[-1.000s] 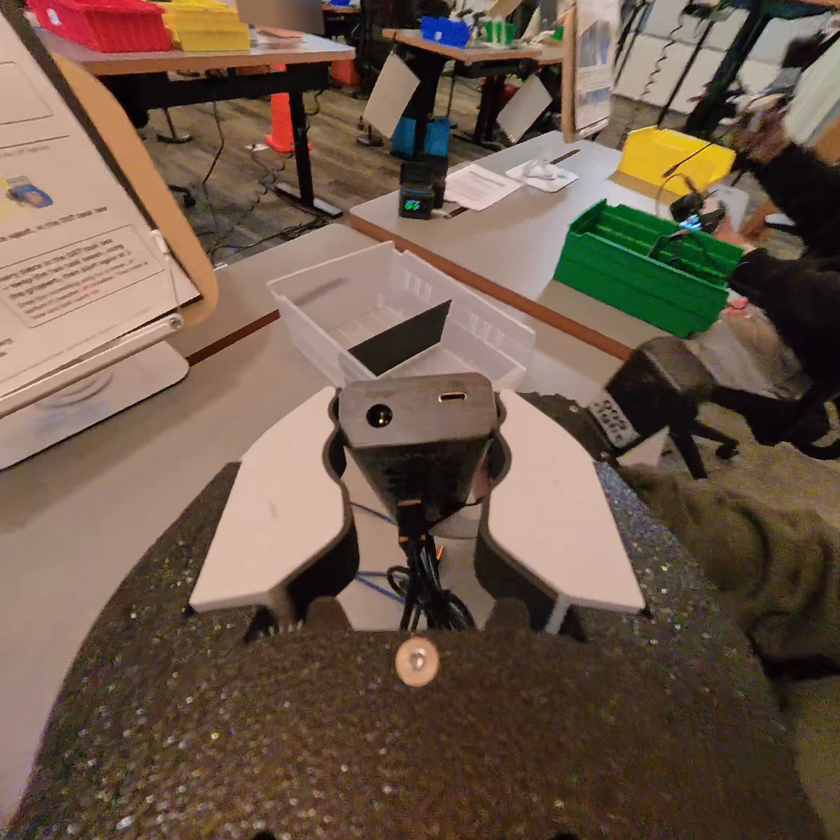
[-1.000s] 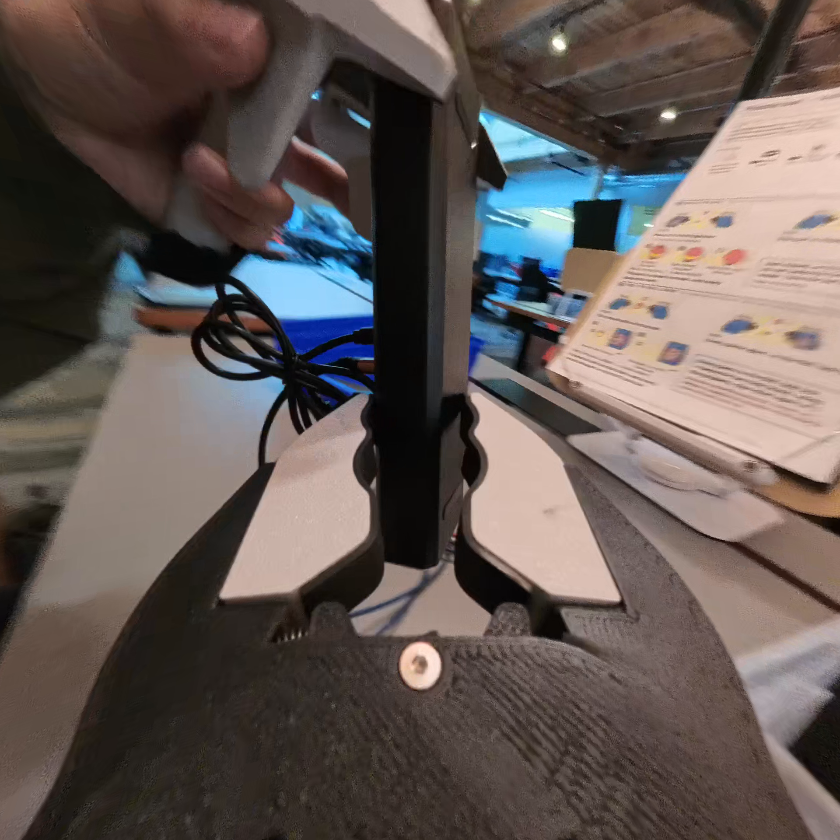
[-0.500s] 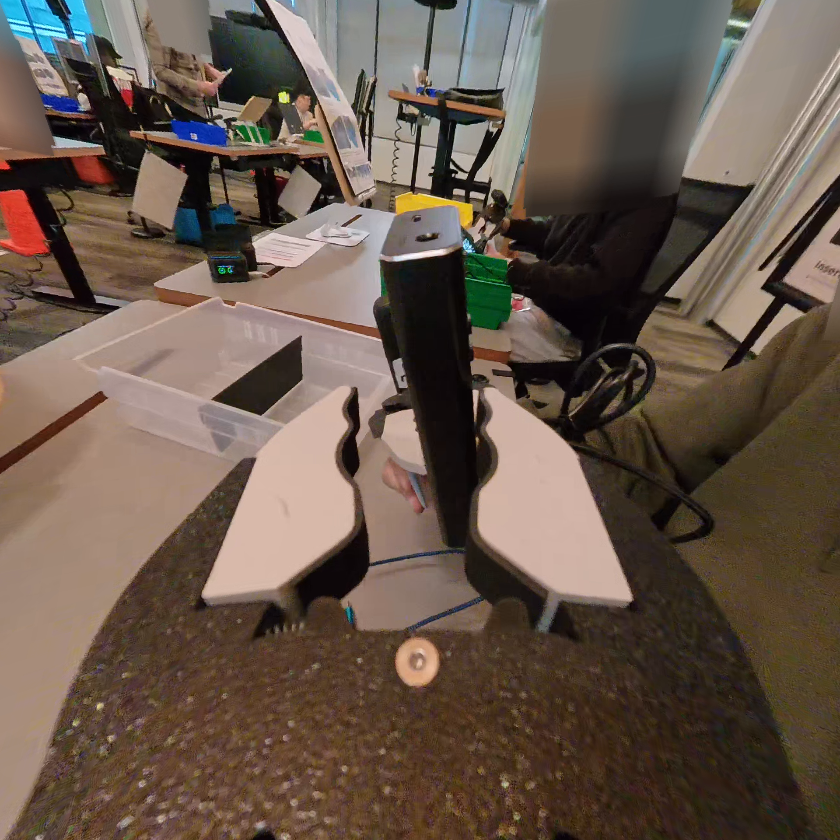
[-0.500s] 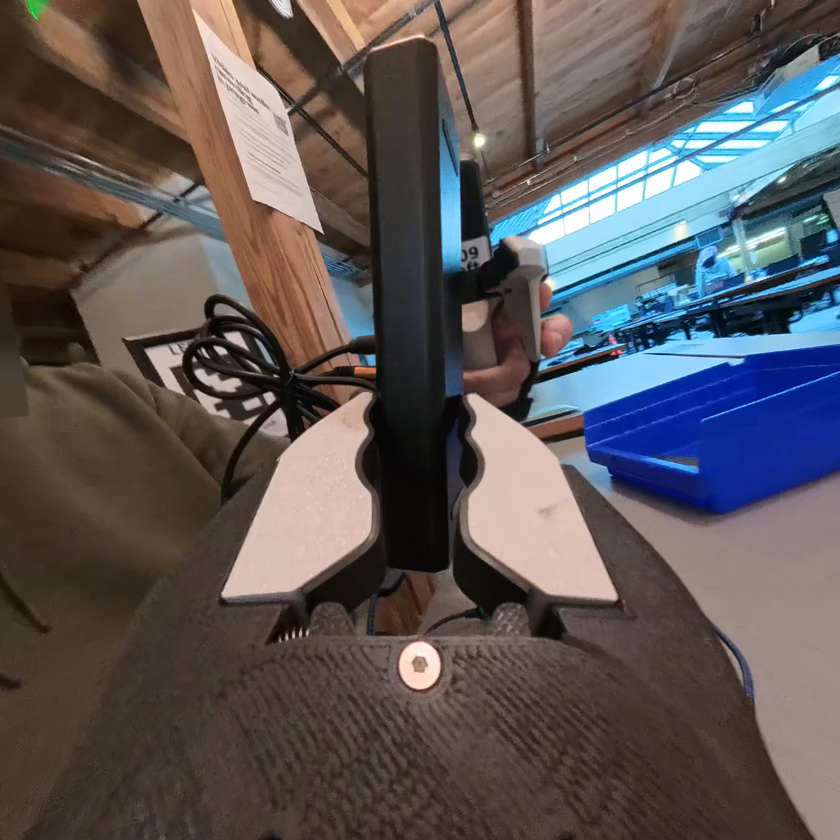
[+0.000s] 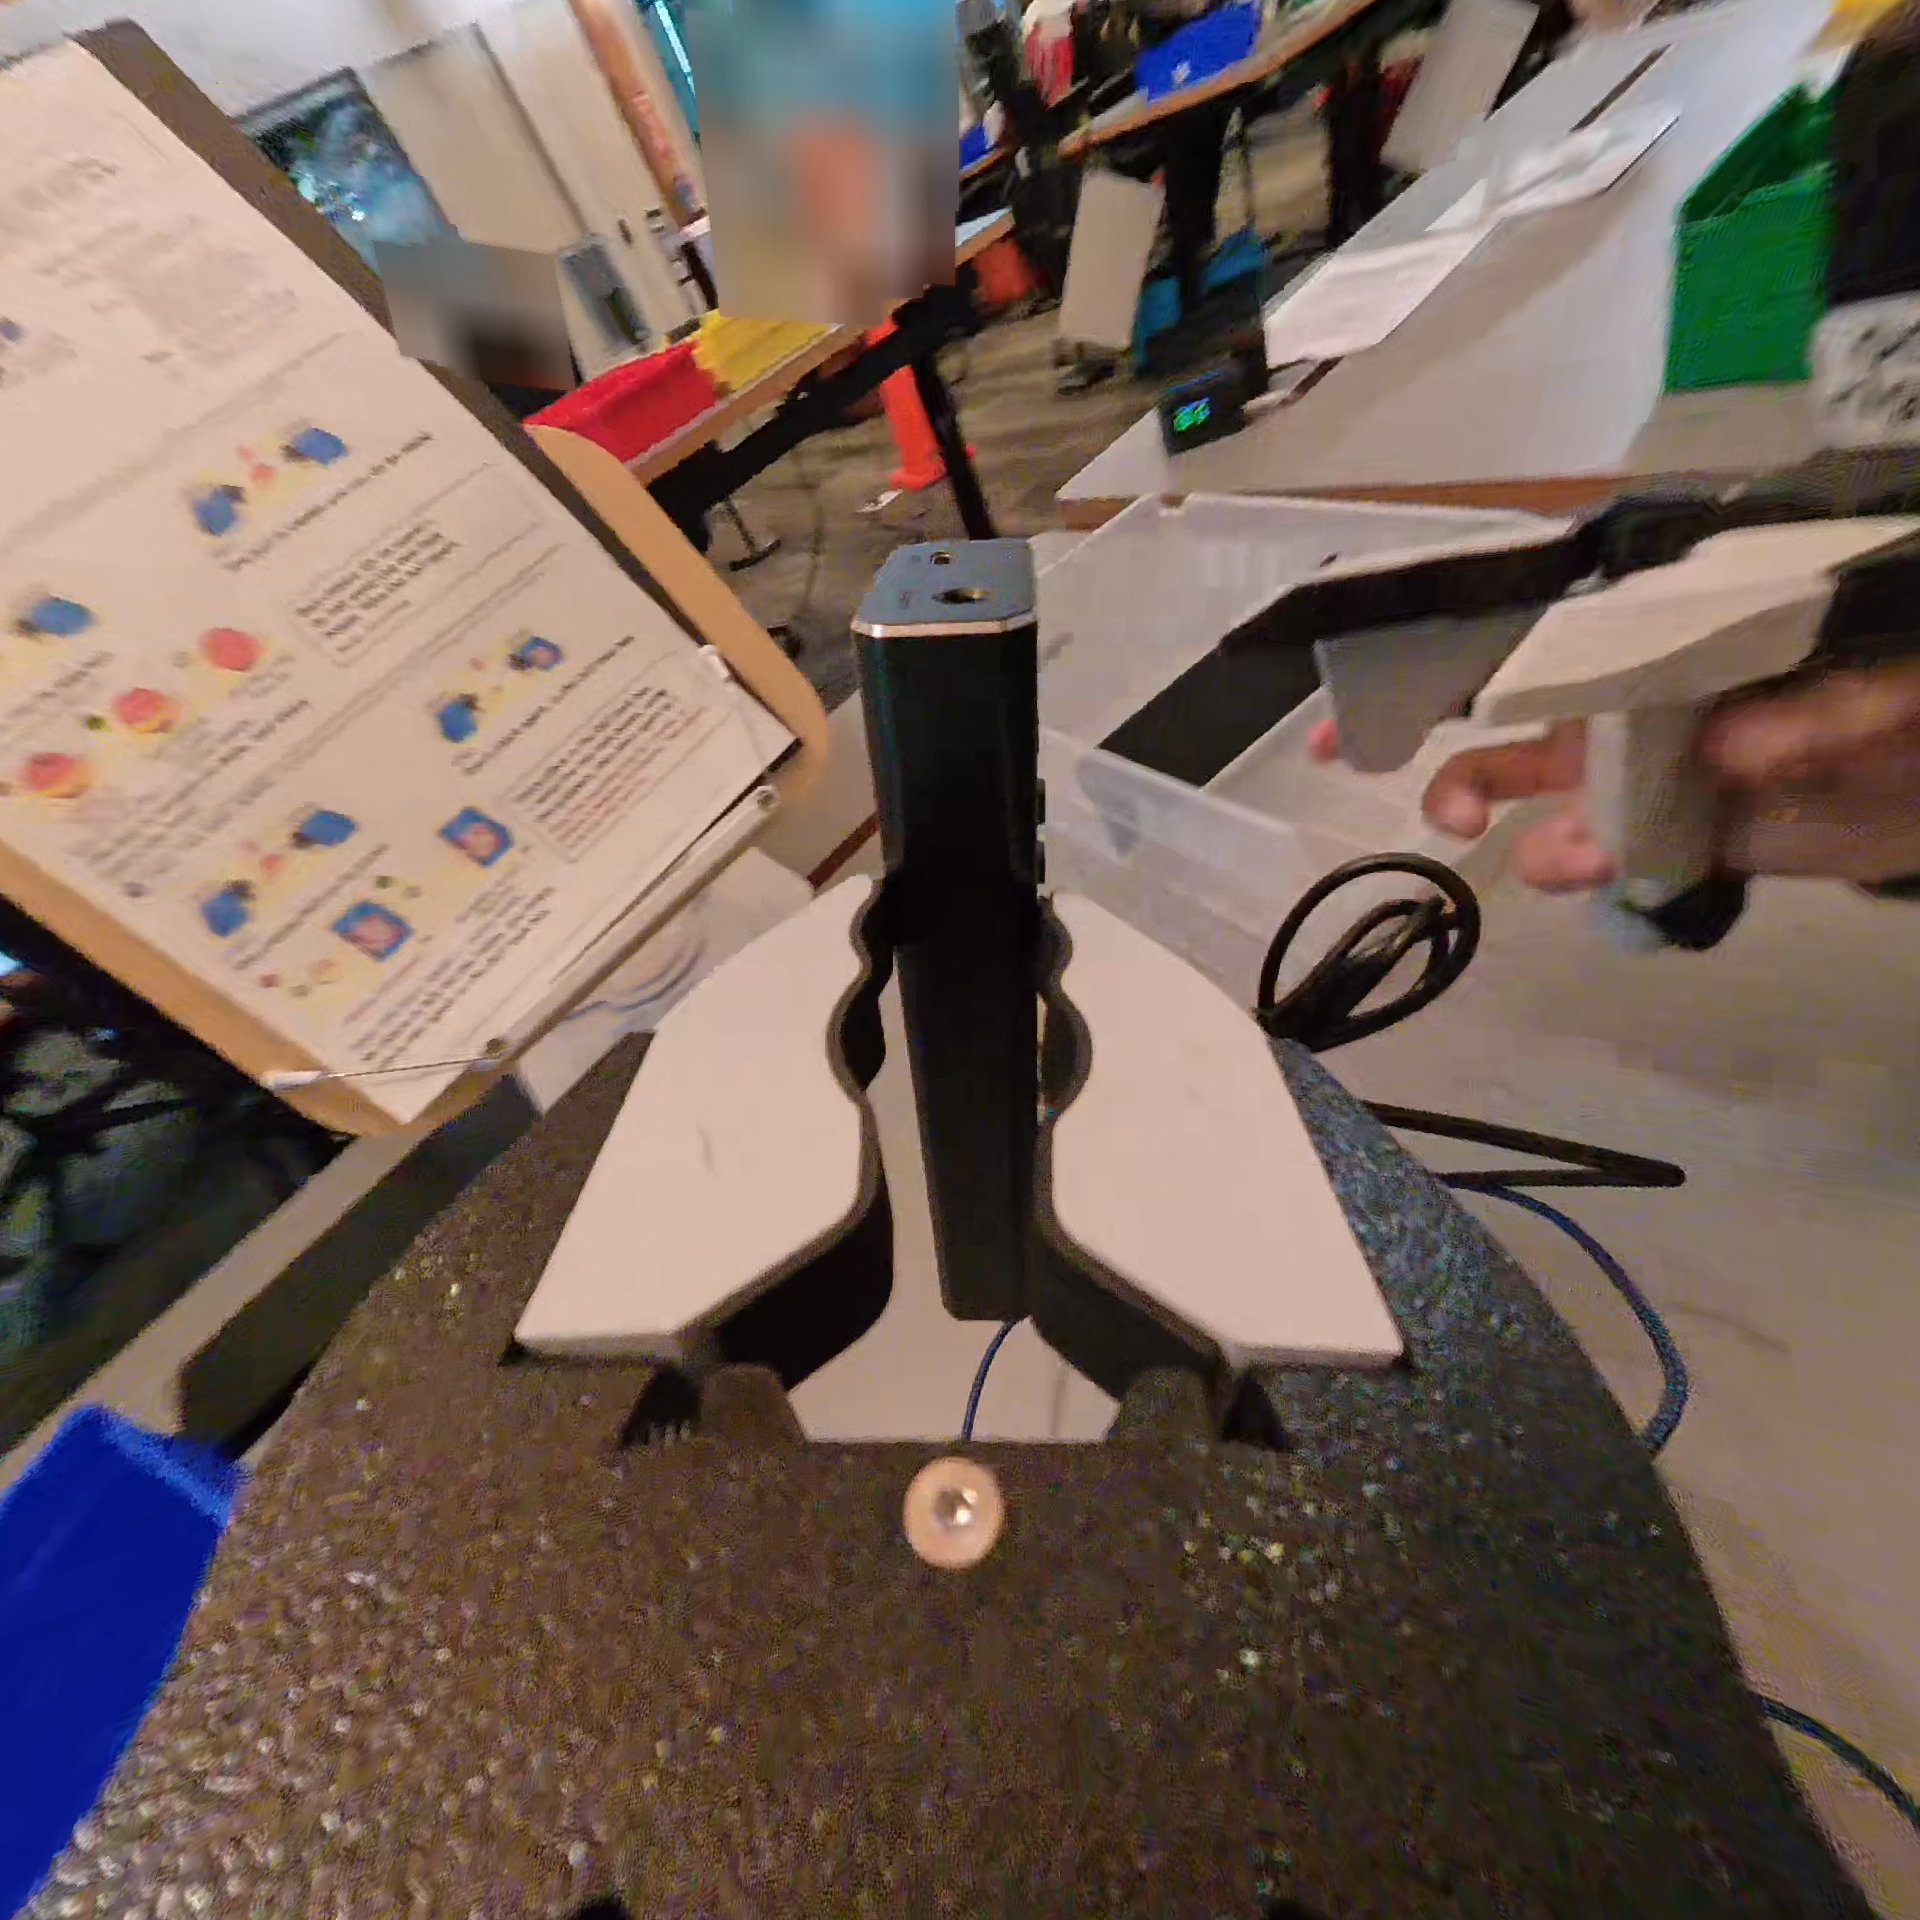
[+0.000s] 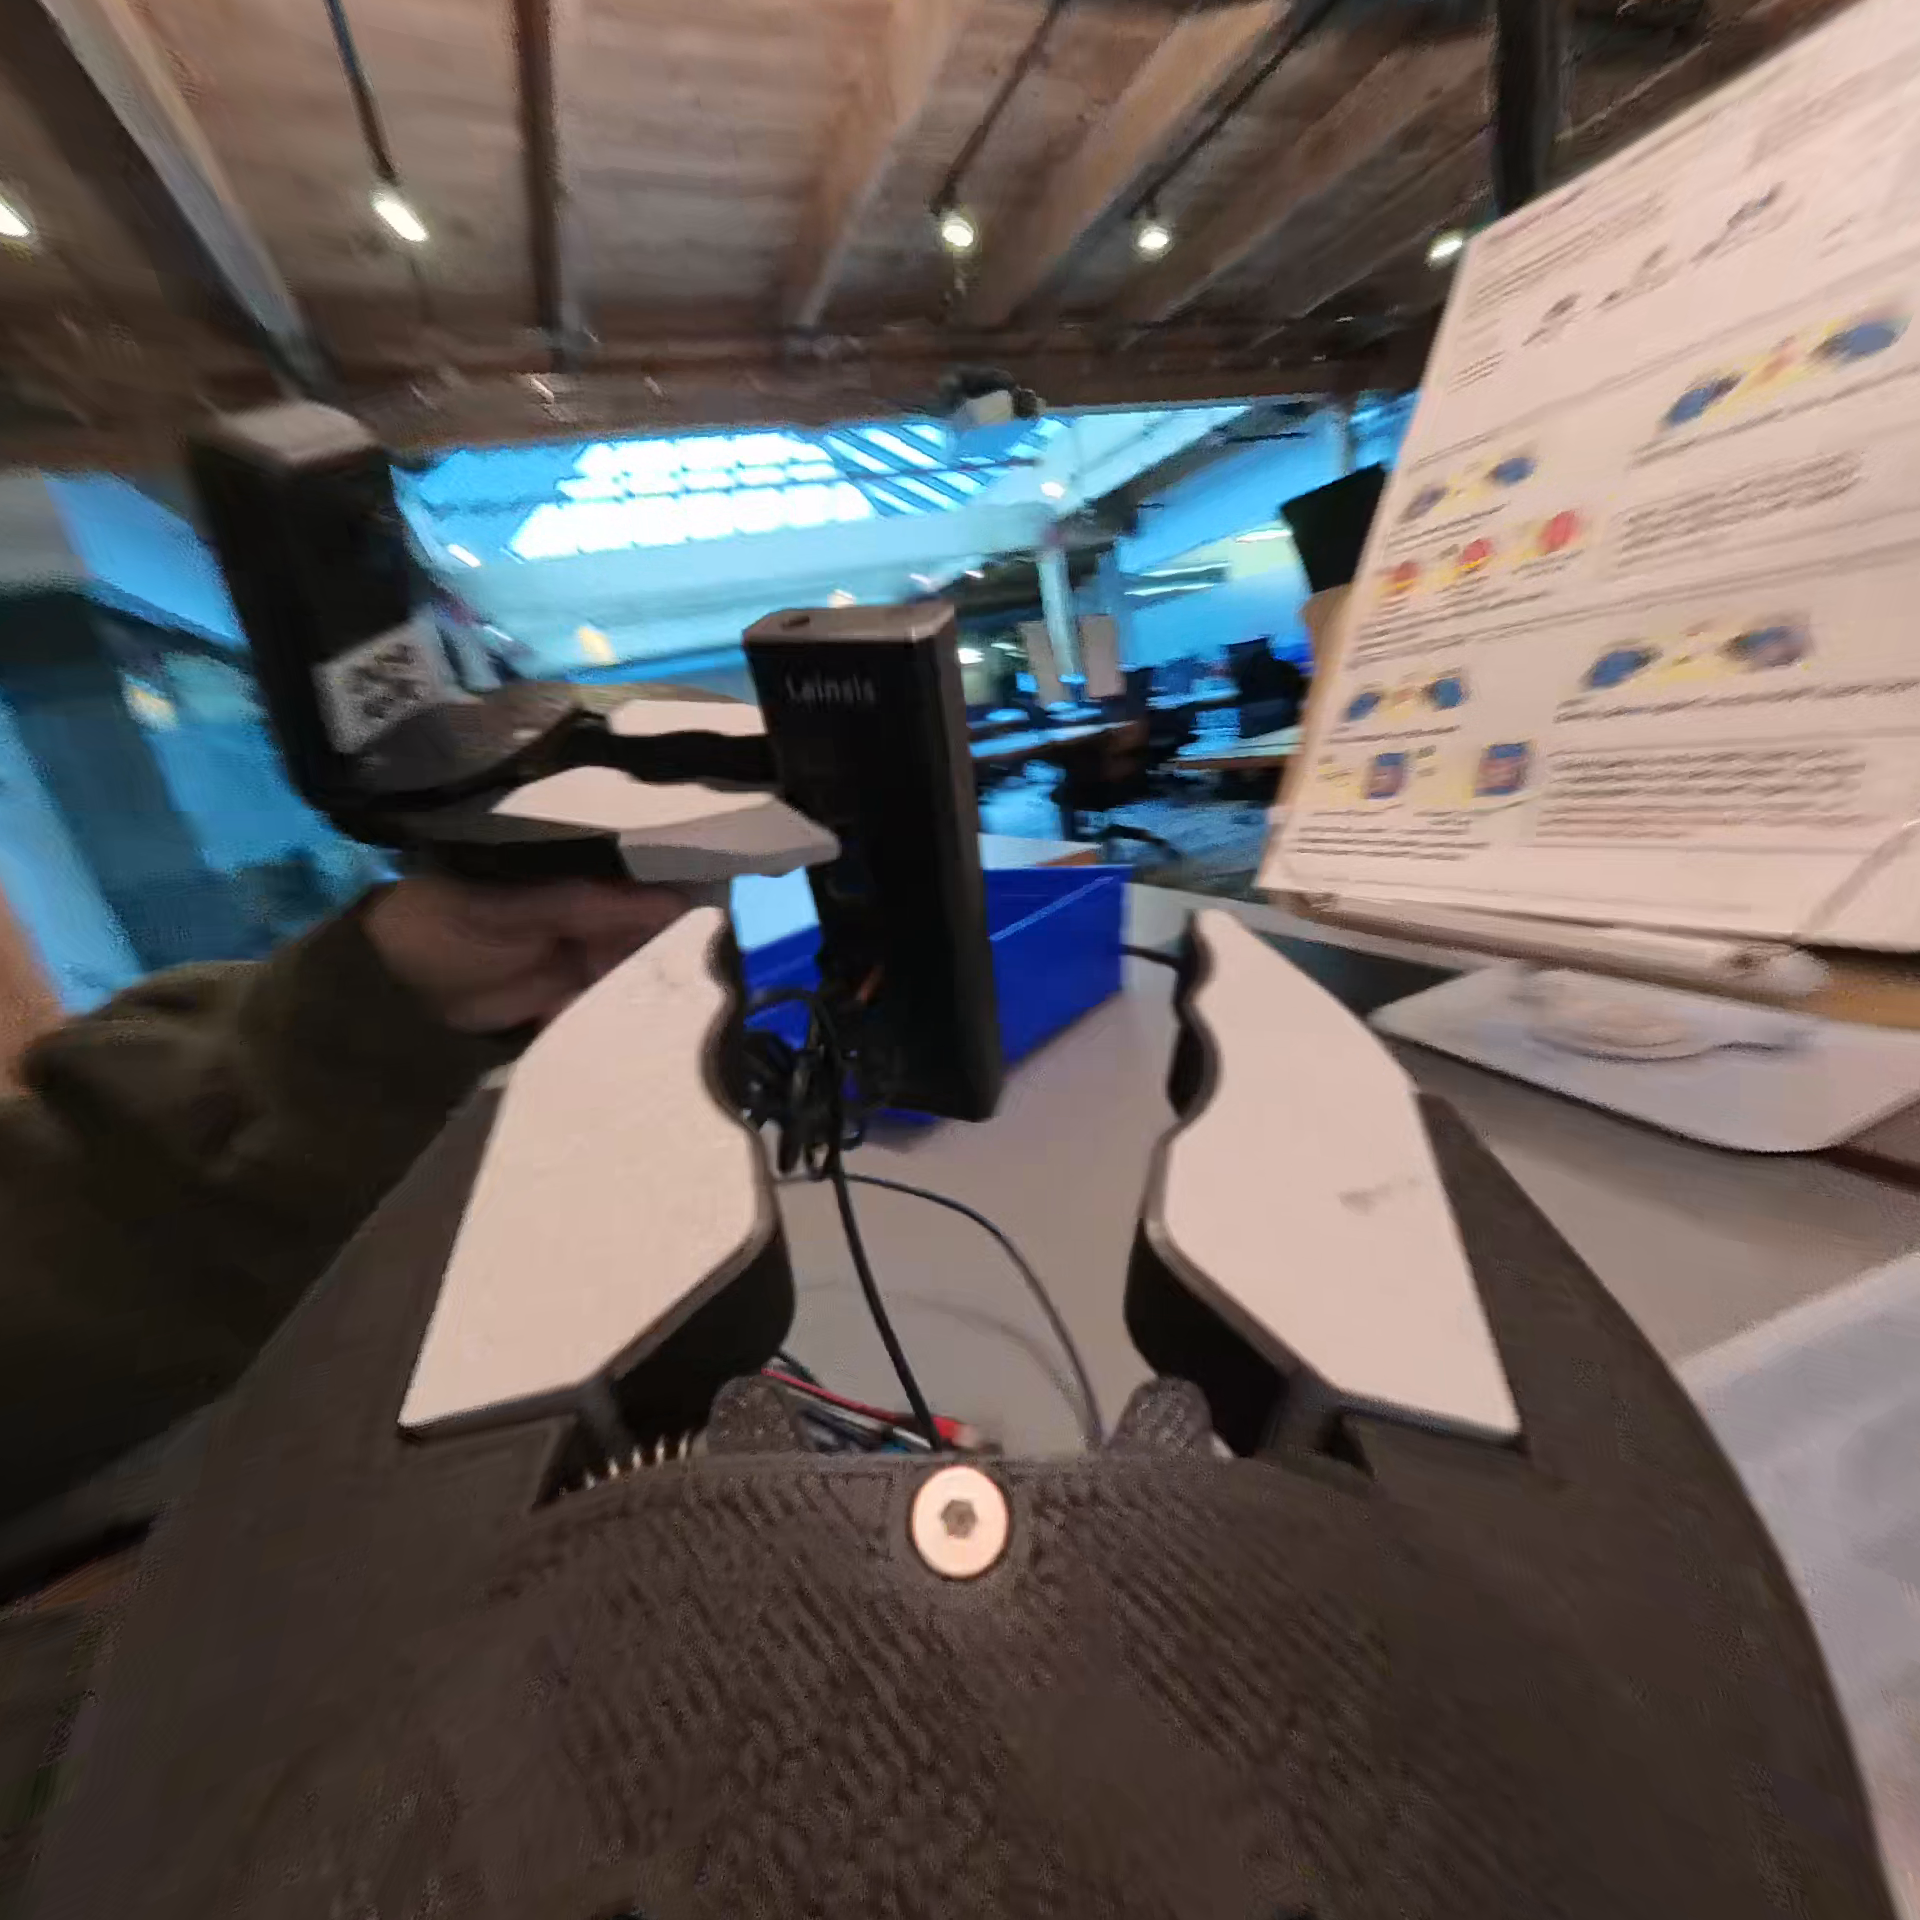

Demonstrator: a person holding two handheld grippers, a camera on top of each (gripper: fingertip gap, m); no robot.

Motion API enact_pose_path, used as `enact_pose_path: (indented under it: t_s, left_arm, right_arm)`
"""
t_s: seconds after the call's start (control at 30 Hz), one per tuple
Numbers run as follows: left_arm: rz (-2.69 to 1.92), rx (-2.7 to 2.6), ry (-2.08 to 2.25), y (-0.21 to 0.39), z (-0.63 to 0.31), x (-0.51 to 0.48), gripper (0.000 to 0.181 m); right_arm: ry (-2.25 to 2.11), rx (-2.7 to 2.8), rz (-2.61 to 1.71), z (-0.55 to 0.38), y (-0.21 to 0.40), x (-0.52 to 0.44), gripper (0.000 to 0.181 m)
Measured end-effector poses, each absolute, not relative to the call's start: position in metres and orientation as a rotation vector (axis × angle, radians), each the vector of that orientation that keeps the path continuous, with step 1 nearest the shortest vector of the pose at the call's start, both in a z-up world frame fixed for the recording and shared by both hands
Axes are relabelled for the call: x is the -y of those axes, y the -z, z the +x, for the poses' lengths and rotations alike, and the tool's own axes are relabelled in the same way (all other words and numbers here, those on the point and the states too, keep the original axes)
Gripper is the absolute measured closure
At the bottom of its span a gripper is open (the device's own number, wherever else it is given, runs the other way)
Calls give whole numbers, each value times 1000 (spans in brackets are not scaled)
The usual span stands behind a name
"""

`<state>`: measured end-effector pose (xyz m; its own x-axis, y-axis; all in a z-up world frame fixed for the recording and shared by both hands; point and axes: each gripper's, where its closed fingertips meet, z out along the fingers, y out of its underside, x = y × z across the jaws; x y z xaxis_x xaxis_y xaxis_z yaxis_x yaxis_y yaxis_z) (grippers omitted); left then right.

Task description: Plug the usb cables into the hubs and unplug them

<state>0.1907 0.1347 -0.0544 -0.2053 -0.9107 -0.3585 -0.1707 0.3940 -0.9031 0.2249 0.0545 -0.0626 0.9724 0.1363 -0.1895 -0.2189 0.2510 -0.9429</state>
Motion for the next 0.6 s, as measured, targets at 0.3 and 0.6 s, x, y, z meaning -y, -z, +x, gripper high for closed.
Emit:
enact_pose_path:
  t_s: [0.3, 0.6]
  left_arm:
    - [-676, -1620, 561, 79, 204, -87, 156]
    - [-546, -1576, 547, 83, 204, -67, 154]
  right_arm:
    - [-183, -208, -1359, 207, 64, -76, 89]
    - [-115, -56, -1384, 207, 64, -67, 122]
